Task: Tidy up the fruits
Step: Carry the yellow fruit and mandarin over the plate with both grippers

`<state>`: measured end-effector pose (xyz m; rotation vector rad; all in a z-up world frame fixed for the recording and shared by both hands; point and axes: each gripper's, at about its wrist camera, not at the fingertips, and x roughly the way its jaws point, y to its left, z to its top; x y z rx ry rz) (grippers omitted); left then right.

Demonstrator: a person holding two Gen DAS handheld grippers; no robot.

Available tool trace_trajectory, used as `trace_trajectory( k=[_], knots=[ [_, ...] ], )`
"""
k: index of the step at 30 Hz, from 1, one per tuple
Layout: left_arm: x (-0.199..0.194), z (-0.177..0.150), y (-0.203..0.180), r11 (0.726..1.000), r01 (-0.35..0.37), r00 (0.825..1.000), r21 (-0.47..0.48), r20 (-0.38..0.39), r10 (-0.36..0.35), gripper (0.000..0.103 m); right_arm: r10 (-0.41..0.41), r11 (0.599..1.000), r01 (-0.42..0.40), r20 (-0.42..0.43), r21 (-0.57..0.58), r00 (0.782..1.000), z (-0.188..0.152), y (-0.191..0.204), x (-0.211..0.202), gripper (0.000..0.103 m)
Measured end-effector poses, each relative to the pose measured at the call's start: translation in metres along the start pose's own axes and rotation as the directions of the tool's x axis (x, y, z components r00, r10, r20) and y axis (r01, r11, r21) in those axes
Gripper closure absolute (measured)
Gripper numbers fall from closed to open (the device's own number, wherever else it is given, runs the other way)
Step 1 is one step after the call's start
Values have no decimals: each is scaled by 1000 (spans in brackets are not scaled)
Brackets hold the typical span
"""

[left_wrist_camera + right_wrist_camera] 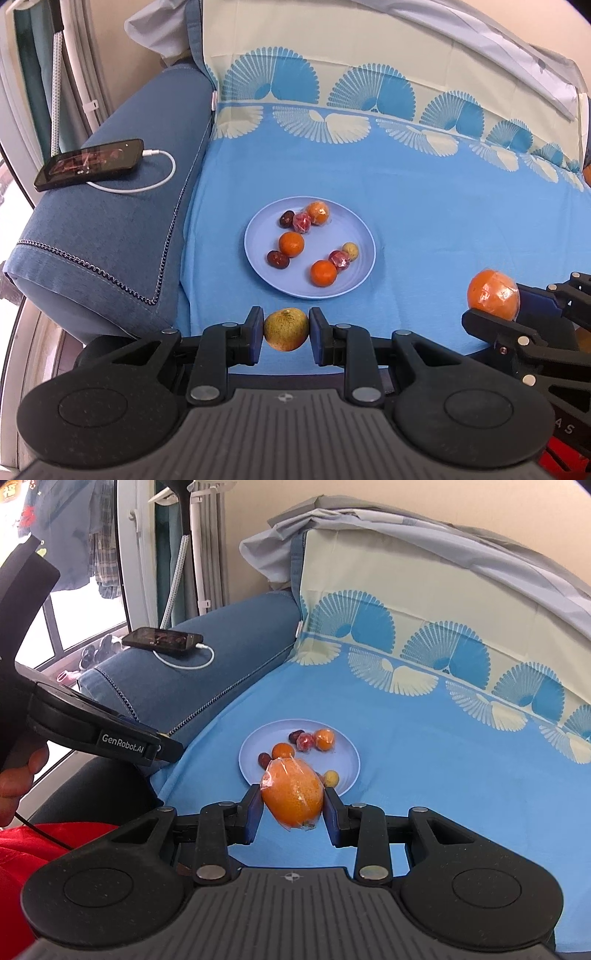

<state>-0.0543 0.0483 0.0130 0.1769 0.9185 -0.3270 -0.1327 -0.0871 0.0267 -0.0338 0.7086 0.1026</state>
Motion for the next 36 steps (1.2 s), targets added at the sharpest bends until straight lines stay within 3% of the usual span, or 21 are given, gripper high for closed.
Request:
trace_trajectory(
  k=[9, 14, 27, 36],
  knots=[
    [32, 6, 6, 1000, 12, 997, -5, -74, -12, 74, 11, 1000, -11, -74, 3, 997, -1, -2, 26, 66],
    [52, 25, 11, 1000, 8, 996, -15, -85, -9, 74, 0, 1000, 0, -93, 8, 996, 6, -8, 48, 66],
    [142, 93, 12, 999, -40, 993, 23, -114, 42, 74, -20, 999, 25, -152, 32, 988, 37, -35, 152, 66],
    [211, 109, 10, 999, -37, 980, 34, -193, 43, 74, -34, 999, 41, -194, 29, 980, 45, -49, 223, 66]
  ],
)
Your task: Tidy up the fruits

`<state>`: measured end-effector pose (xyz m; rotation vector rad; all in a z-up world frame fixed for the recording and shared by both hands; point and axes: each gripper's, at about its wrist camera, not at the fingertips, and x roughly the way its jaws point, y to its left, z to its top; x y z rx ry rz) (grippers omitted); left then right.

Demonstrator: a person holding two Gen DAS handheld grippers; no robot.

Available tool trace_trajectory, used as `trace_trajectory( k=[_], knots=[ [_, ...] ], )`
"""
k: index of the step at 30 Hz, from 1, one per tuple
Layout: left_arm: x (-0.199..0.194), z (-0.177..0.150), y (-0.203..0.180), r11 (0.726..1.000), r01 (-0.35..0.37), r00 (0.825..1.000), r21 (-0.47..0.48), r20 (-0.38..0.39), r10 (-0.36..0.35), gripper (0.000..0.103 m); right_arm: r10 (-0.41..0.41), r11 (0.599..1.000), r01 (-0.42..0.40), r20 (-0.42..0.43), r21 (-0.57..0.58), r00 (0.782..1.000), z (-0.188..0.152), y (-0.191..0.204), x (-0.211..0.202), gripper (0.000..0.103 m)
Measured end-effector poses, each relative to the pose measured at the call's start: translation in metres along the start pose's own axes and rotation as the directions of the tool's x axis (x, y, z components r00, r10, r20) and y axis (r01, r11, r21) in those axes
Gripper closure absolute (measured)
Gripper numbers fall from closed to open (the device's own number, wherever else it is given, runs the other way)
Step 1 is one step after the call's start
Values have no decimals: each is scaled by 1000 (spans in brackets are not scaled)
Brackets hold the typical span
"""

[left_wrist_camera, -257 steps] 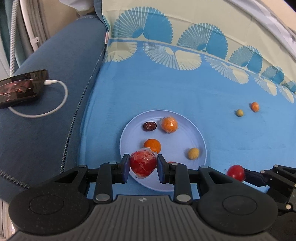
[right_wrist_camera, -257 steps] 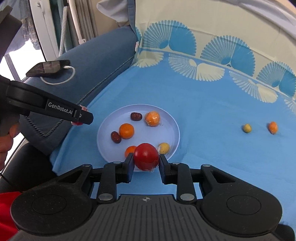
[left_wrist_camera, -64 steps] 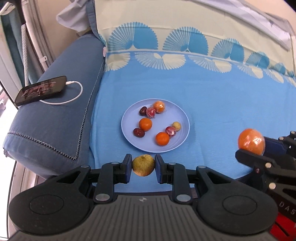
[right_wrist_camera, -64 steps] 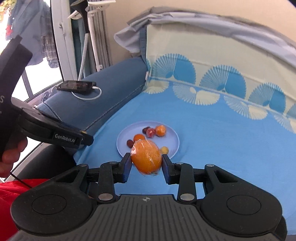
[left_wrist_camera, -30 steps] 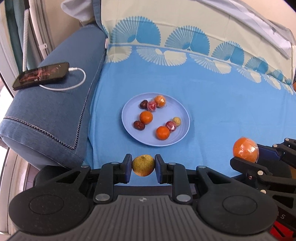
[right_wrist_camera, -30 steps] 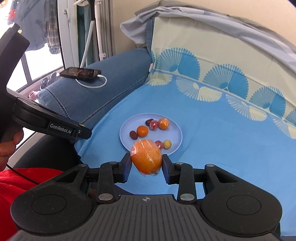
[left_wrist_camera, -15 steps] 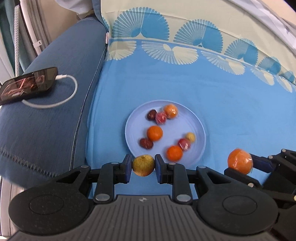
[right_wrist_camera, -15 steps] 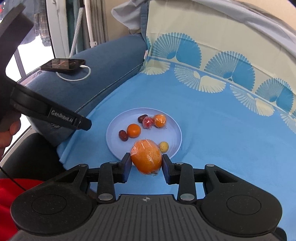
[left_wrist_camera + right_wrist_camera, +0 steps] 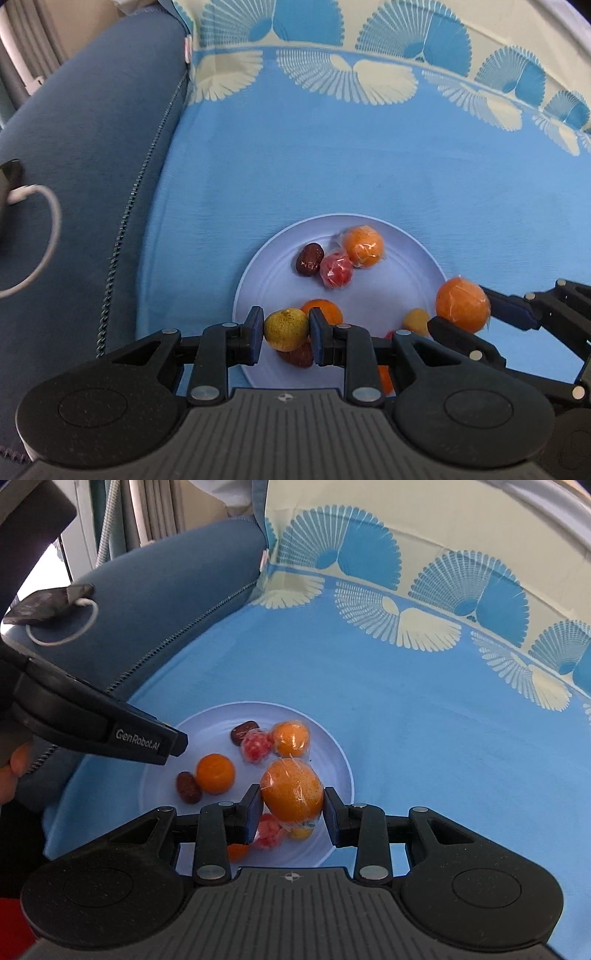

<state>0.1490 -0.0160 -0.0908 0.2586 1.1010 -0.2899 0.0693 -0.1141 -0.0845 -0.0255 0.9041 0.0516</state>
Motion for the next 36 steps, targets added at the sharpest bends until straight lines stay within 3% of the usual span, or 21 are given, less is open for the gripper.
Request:
trace_trajectory(
  k=[8, 10, 11, 12, 13, 14, 15, 16, 19, 23, 27, 36],
  knots=[
    [31, 9, -3, 1000, -6, 1000, 20, -29, 6, 74, 7, 999, -8, -30, -44, 1000, 1, -4, 33, 66],
    [33, 10, -3, 999, 5, 1000, 31, -26, -4, 50, 16, 998, -18, -37, -55, 999, 2, -3, 39, 66],
    [31, 11, -4, 999, 0, 1000, 34, -11, 0, 22, 27, 997, -30, -47, -64, 998, 3, -3, 42, 65],
    [26, 11, -4, 999, -15, 1000, 33, 18, 15, 2, 41, 996, -46, -64, -77, 997, 5, -2, 45, 59],
    [20, 10, -3, 999, -32, 998, 32, 48, 31, 0, 41, 995, -47, -71, -84, 997, 7, -2, 46, 50],
    [14, 8, -3, 998, -37, 997, 42, 70, 34, 0, 23, 996, -28, -61, -83, 998, 8, -2, 43, 29],
    [11, 7, -4, 998, -38, 997, 59, 72, 33, 0, 5, 997, -9, -45, -81, 999, 9, -1, 38, 14],
    [8, 4, -4, 997, -40, 997, 70, 62, 36, 0, -16, 996, 13, -29, -84, 999, 9, -1, 32, 11],
    [-8, -8, -1, 998, -51, 997, 32, 58, 49, 0, -62, 996, 60, -18, -69, 998, 3, 0, 11, 6],
    [-42, -33, -3, 997, -75, 994, -3, 75, 75, 0, -49, 999, 49, -25, 12, 998, -15, 0, -26, 2],
    [-72, -60, -2, 996, -83, 993, -45, 80, 87, 0, -71, 997, 71, -58, -14, 996, -40, 13, -53, 1],
    [-106, -105, -8, 994, -98, 988, -51, 112, 103, 0, -106, 994, 107, 34, -11, 994, -67, 28, -108, 1]
  ],
)
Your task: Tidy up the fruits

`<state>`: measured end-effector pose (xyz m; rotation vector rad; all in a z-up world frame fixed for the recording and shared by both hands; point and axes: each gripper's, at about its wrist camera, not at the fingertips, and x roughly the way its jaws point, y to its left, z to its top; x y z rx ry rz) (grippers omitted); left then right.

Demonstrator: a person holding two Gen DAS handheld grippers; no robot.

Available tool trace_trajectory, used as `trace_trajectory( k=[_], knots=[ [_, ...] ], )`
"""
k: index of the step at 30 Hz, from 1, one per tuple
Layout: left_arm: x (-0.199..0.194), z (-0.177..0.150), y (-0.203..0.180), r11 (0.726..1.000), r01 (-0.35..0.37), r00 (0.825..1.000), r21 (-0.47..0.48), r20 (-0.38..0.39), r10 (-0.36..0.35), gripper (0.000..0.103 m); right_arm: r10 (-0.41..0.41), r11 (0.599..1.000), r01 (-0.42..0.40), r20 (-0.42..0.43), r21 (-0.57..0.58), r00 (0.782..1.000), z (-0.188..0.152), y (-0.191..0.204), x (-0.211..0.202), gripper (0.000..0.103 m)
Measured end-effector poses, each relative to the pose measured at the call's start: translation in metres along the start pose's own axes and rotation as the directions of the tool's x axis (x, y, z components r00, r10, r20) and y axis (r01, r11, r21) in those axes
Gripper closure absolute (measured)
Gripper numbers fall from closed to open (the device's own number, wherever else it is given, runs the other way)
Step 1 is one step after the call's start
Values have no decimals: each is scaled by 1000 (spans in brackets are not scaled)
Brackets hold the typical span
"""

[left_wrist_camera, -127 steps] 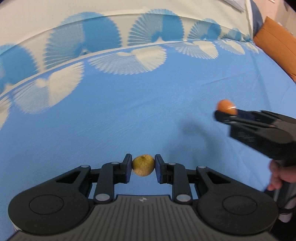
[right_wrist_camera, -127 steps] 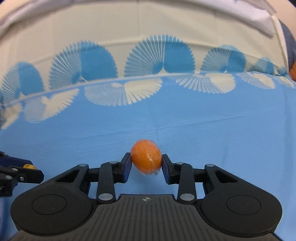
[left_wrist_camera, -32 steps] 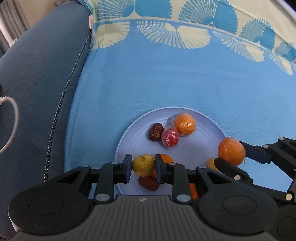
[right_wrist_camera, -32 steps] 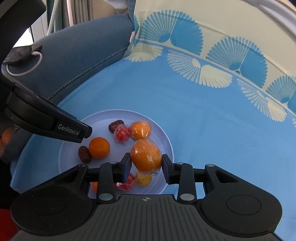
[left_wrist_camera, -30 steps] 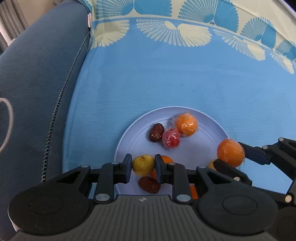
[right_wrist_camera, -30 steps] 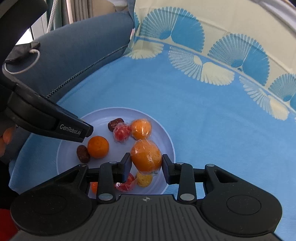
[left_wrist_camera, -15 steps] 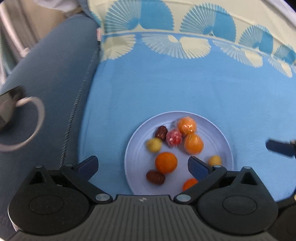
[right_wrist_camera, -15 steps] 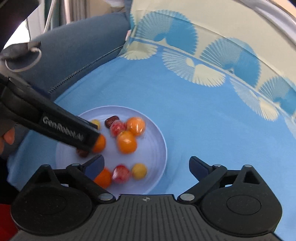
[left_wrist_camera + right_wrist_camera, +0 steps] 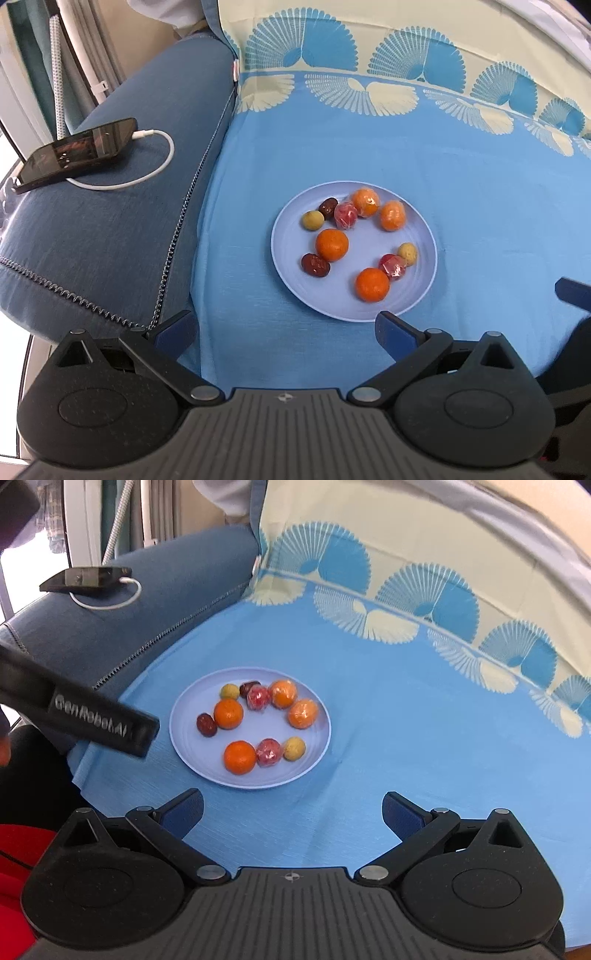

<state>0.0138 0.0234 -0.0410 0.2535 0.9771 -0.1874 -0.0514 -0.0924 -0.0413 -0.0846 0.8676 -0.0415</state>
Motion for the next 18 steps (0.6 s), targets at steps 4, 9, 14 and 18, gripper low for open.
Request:
trace_trajectory(
  k=[4, 9, 14, 18],
  knots=[
    [-10, -6, -2, 1000, 1, 1000, 3, 23, -1, 0, -6, 1000, 6, 38, 6, 999, -4, -1, -15, 1],
    [-20, -6, -4, 1000, 0, 999, 11, 46, -1, 0, -9, 1000, 9, 59, -1, 998, -5, 0, -23, 1],
    [-22, -5, -5, 999, -27, 998, 18, 59, 26, 0, -11, 1000, 11, 72, -2, 997, -3, 1, -28, 1],
    [-20, -4, -4, 1000, -22, 999, 13, 41, 21, 0, -9, 1000, 10, 72, -2, 997, -3, 0, -28, 1]
  ],
)
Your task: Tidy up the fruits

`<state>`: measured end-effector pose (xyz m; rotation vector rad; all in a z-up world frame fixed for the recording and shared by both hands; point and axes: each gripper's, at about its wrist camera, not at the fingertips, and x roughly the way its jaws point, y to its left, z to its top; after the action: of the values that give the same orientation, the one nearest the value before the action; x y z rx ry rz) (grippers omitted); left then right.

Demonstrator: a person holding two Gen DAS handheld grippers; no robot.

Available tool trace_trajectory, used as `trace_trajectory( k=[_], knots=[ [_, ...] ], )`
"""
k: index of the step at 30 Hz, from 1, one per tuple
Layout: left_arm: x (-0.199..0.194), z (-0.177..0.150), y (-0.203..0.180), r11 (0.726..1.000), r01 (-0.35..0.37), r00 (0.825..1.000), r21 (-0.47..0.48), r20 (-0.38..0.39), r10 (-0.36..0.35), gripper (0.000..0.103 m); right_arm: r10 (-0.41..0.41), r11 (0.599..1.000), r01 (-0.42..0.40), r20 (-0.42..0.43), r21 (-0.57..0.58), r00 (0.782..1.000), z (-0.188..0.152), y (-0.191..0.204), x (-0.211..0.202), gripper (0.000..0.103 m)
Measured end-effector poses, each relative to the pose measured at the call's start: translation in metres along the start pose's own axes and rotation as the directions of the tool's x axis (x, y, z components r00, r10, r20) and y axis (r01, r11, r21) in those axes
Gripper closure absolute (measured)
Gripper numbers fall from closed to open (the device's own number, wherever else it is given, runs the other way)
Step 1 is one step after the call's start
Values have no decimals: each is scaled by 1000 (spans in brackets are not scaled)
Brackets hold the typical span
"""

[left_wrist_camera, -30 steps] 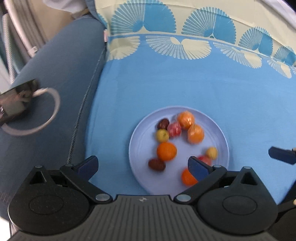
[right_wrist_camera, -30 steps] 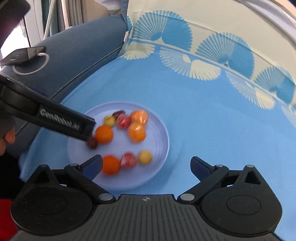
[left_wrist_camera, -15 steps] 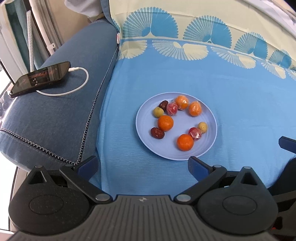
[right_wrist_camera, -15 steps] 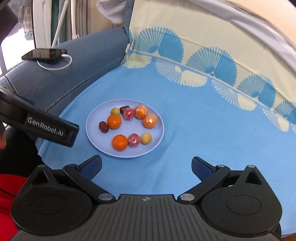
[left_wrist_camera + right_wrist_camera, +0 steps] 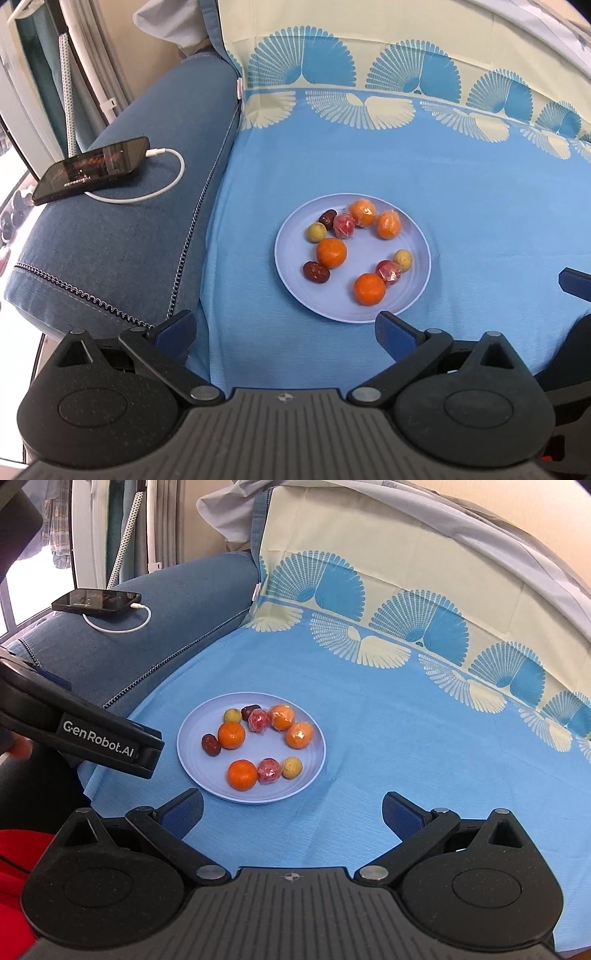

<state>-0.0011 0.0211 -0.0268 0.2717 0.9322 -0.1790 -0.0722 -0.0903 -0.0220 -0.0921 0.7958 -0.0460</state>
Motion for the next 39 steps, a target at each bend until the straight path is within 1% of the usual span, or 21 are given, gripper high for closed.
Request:
trace_trajectory(
  k=[6, 15, 39],
  knots=[
    [-4, -1, -1, 1000, -1, 1000, 16, 23, 1, 0, -4, 1000, 4, 3, -8, 1000, 0, 2, -1, 1],
    [-3, -1, -1, 1000, -3, 1000, 15, 19, 3, 0, 3, 1000, -3, -13, -7, 1000, 1, 3, 1, 1],
    [-4, -2, -4, 999, -15, 1000, 31, 26, 15, 0, 1, 1000, -1, -5, -7, 1000, 0, 2, -1, 1]
  ],
)
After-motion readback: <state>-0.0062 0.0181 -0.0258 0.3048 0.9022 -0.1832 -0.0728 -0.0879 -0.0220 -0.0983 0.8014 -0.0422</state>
